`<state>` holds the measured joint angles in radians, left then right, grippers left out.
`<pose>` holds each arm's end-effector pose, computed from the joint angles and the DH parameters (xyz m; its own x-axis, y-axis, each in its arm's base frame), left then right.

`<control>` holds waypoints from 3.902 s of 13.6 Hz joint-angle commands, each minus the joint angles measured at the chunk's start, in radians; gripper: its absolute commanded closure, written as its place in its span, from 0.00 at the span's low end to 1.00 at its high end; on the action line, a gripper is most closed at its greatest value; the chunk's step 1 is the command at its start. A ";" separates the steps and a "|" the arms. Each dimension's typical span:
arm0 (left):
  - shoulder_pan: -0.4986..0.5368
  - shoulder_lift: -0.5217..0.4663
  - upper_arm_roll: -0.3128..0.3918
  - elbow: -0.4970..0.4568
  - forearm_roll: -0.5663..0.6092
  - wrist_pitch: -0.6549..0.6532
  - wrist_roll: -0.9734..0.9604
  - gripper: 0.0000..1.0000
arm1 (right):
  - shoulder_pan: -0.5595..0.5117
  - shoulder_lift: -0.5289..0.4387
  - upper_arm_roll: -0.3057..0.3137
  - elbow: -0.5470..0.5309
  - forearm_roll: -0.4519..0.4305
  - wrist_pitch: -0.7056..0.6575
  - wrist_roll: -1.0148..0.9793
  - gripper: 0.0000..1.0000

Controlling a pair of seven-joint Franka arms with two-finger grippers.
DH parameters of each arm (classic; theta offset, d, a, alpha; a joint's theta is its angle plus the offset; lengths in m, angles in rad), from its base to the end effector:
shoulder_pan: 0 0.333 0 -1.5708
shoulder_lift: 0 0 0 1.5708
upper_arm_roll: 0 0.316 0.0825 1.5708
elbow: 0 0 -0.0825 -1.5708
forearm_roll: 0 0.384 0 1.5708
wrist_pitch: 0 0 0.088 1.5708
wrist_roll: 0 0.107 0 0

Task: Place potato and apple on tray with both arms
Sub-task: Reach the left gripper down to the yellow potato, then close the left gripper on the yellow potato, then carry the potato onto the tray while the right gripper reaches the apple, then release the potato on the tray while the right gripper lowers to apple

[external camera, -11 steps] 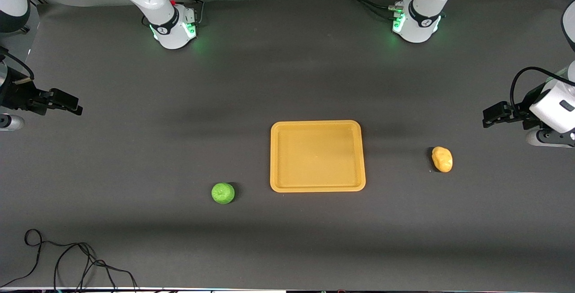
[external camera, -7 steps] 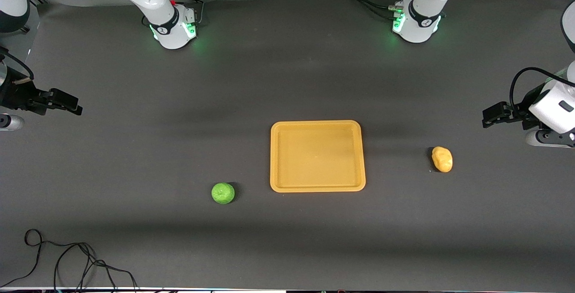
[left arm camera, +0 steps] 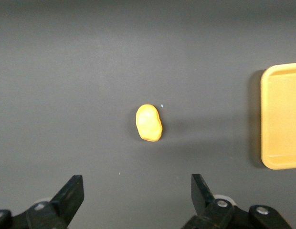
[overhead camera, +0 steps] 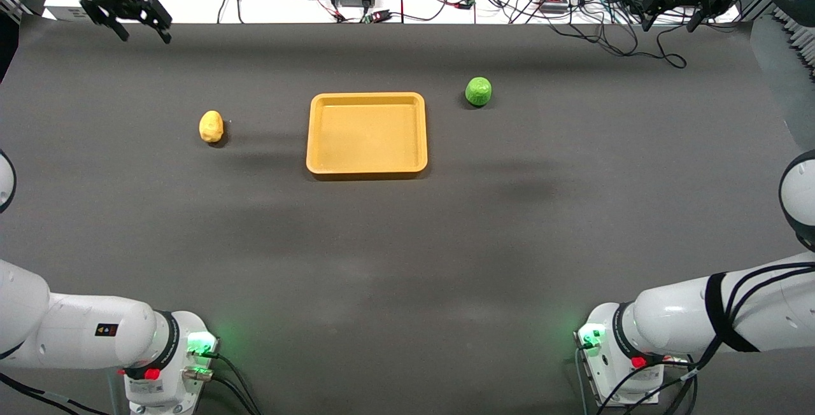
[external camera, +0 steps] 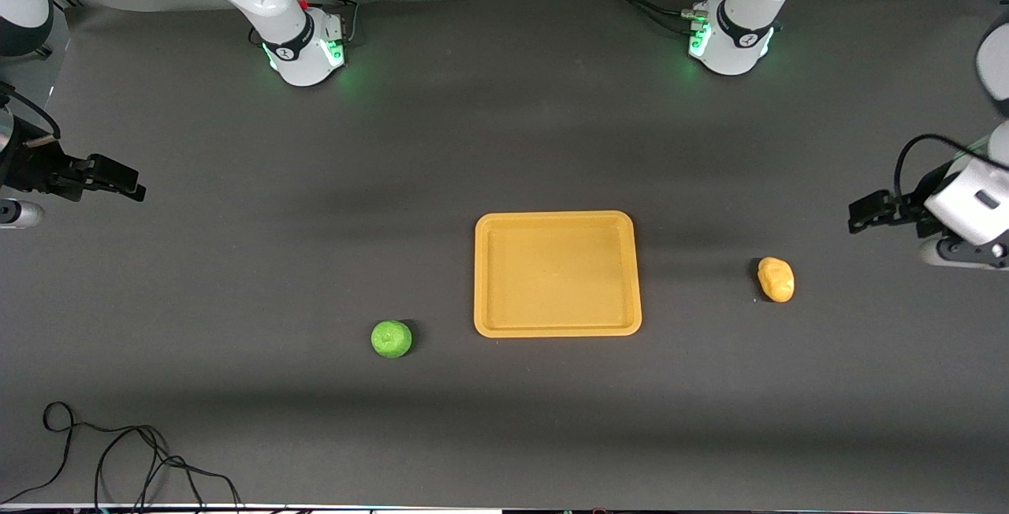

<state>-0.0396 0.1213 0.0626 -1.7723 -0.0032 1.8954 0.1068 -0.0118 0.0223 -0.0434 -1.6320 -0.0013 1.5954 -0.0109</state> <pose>0.5985 0.0121 0.4864 0.9965 -0.0832 0.0015 -0.0831 -0.9965 -0.0047 0.5598 -0.0308 0.5853 0.9973 -0.0442 -0.0589 -0.0442 -0.9990 0.0016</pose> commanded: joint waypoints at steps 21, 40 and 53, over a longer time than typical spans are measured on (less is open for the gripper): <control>0.015 0.361 -0.024 -0.193 -0.078 0.486 -0.007 0.78 | -0.001 0.008 -0.001 0.018 -0.006 -0.012 -0.018 0.00; -0.417 0.501 -0.093 0.037 -0.124 0.419 -0.605 0.73 | 0.229 0.273 0.005 0.315 0.006 0.028 0.173 0.00; -0.303 0.190 -0.049 0.059 -0.019 0.156 -0.530 0.00 | 0.398 0.625 0.017 0.505 0.041 0.170 0.247 0.00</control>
<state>-0.3890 0.4256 0.0052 -1.6735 -0.0795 2.1297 -0.4713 0.3836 0.5913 -0.0263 -1.1270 0.0286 1.7174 0.2282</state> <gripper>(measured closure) 0.000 0.000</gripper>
